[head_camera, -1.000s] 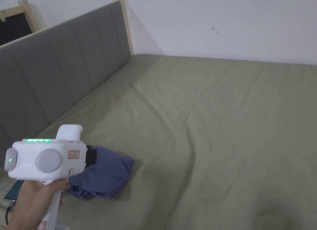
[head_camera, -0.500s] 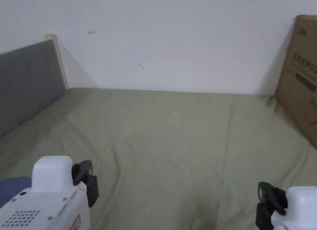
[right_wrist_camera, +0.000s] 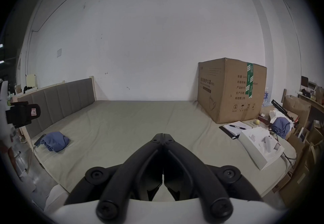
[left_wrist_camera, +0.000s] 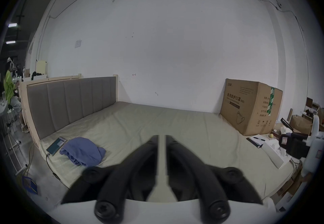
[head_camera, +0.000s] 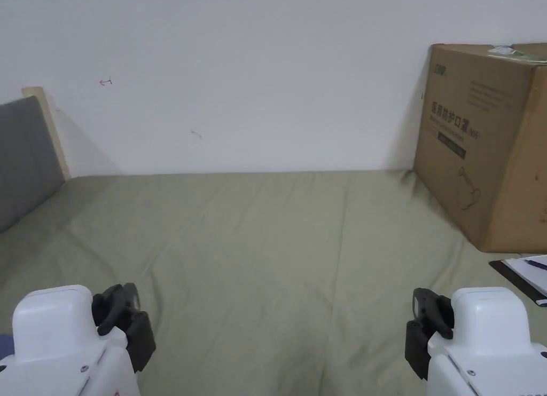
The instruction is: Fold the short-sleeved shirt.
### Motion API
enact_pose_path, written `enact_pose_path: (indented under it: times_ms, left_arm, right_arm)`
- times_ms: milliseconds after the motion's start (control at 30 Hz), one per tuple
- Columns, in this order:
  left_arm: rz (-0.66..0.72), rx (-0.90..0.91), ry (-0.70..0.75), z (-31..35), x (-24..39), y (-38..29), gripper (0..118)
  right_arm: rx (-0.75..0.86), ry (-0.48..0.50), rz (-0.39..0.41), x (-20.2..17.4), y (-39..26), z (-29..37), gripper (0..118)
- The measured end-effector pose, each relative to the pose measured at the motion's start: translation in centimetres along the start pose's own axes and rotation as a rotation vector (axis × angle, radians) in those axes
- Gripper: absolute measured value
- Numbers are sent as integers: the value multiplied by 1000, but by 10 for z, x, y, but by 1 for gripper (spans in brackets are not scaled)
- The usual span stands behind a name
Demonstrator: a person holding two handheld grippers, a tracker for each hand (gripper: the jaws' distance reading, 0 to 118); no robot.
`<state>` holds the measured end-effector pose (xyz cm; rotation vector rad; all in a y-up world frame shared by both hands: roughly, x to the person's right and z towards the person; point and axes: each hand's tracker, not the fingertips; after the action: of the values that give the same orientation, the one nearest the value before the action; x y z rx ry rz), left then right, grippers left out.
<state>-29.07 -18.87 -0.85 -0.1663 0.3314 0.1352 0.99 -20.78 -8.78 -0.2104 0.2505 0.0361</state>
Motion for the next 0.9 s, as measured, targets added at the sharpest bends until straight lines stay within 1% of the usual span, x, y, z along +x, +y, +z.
enact_pose_path:
  times_ms: [33, 67, 100, 133, 200, 233, 267, 300, 400, 533, 600, 667, 700, 733, 800, 867, 900]
  left_arm:
    - [-9, -4, 8, 0, 0, 1, 63]
    - [-19, -12, 8, 1, -2, 2, 92]
    - [-15, -16, 7, 2, -3, 2, 110]
    - [-12, -17, 10, 3, -4, 2, 115]
    - [6, 23, 5, 11, -8, 4, 115]
    - [11, 27, 11, 12, -9, 7, 115]
    - [18, 26, 9, 13, -11, 10, 115]
    - [30, 21, 13, 12, -11, 14, 115]
    - [55, 9, 47, 14, -11, 22, 115]
    - [1, -21, 98, 18, 2, 26, 115]
    - [-22, -118, 34, 16, 7, 28, 115]
    - [-20, -94, -52, 18, 10, 22, 115]
    - [-37, -92, -60, 19, 13, 20, 115]
    - [-58, -92, -15, 21, 19, 19, 115]
    - [-173, -45, 64, 22, 36, 16, 115]
    - [-214, -20, 45, 23, 43, 10, 114]
    - [-204, -37, 35, 23, 45, 10, 115]
  right_arm:
    - [1, -1, -7, -1, 0, 1, 2]
    - [7, 7, -28, 0, 1, 2, 8]
    - [9, 14, -38, 0, 1, 4, 18]
    - [8, 13, -36, -1, 2, 4, 36]
    - [7, 6, -17, -2, 2, 4, 71]
    - [6, 3, -8, -2, 2, 4, 100]
    - [4, 1, -5, -2, 2, 4, 113]
    - [3, -1, -7, -2, 2, 4, 118]
    - [23, 2, -13, -2, 4, 9, 118]
    - [19, -2, 7, 0, 7, 10, 118]
    - [14, 2, -6, 2, 7, 10, 118]
    - [9, 12, -19, 2, 7, 9, 118]
    - [7, 14, -21, 2, 7, 9, 118]
    - [5, 14, -17, 1, 6, 10, 118]
    - [-2, 21, -2, -1, 6, 10, 118]
    - [-3, 20, 2, -2, 5, 10, 118]
    - [-2, 19, 1, -2, 5, 10, 118]
